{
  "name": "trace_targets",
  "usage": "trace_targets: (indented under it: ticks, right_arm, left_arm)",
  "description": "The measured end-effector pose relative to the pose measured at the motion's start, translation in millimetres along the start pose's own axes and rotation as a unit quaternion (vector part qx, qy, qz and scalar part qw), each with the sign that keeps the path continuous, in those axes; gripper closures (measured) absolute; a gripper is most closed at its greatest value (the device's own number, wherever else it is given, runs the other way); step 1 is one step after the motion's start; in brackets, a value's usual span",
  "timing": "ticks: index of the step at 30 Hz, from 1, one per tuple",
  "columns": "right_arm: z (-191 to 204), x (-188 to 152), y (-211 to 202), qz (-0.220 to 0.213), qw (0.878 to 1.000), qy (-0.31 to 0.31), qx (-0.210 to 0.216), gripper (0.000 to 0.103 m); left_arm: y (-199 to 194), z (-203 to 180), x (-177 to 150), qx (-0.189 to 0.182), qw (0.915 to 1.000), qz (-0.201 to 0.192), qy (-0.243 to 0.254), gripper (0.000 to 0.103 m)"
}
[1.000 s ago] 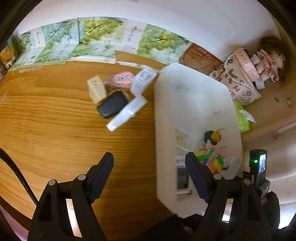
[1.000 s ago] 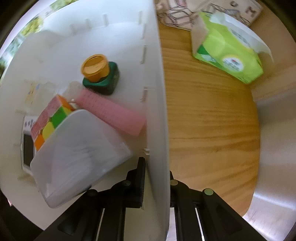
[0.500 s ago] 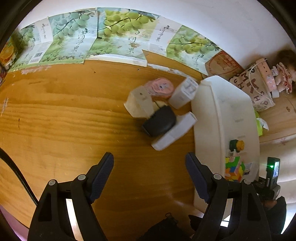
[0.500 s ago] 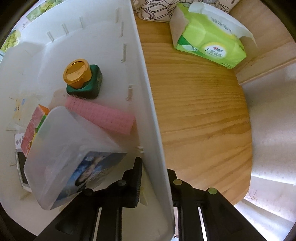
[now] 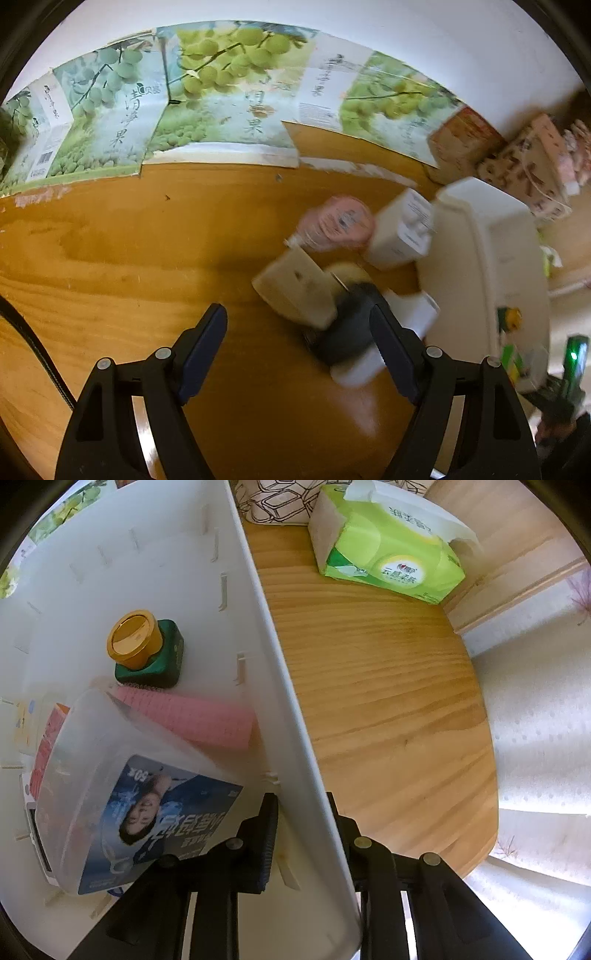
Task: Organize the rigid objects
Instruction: 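Move the left tool to the beige plug adapter and grasp it, then carry the beige adapter over the tray and open the left tool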
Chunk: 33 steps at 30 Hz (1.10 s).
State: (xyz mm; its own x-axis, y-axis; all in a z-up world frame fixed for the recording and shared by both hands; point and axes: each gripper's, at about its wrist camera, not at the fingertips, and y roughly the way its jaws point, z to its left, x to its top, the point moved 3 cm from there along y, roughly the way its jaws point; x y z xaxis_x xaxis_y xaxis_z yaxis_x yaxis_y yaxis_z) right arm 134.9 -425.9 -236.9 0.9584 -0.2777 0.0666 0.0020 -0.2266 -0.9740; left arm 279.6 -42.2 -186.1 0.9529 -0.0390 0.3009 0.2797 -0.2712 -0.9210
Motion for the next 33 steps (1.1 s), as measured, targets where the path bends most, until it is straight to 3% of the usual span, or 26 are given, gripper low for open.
trace_targets:
  ticks: [7,10,13,16,17,18,23,33]
  right_arm:
    - [-3,3,5,0.014,1.0,0.01,-0.002,0.079]
    - [-3,4,8,0.022,1.0,0.01,-0.002,0.079]
    - [-4,6,8,0.026,1.0,0.009,-0.002,0.079]
    - [-4,8,8,0.029,1.0,0.008,-0.002,0.079]
    - [-4,8,9,0.029,1.0,0.008,-0.002,0.079]
    - [-4,8,9,0.029,1.0,0.007,-0.002,0.079]
    - [-3,9,10,0.027,1.0,0.005,-0.003,0.079]
    - [-1,2,6,0.014,1.0,-0.005,-0.003,0.079]
  left_arm:
    - [17,16,14,0.001,0.9995,-0.002,-0.03,0.024]
    - [20,19,16,-0.018,0.999,-0.002,-0.04,0.037]
    - [23,23,14,-0.032,0.9979,0.005,-0.056,0.056]
    - [22,24,13,-0.036,0.9975,0.003,-0.06,0.062]
    - [21,25,13,-0.038,0.9973,0.001,-0.063,0.072]
    - [22,26,13,-0.04,0.997,0.002,-0.066,0.074]
    - [21,30,8,-0.052,0.9952,0.01,-0.082,0.075]
    - [-12,23,-11,-0.056,0.9951,-0.01,-0.081,0.075]
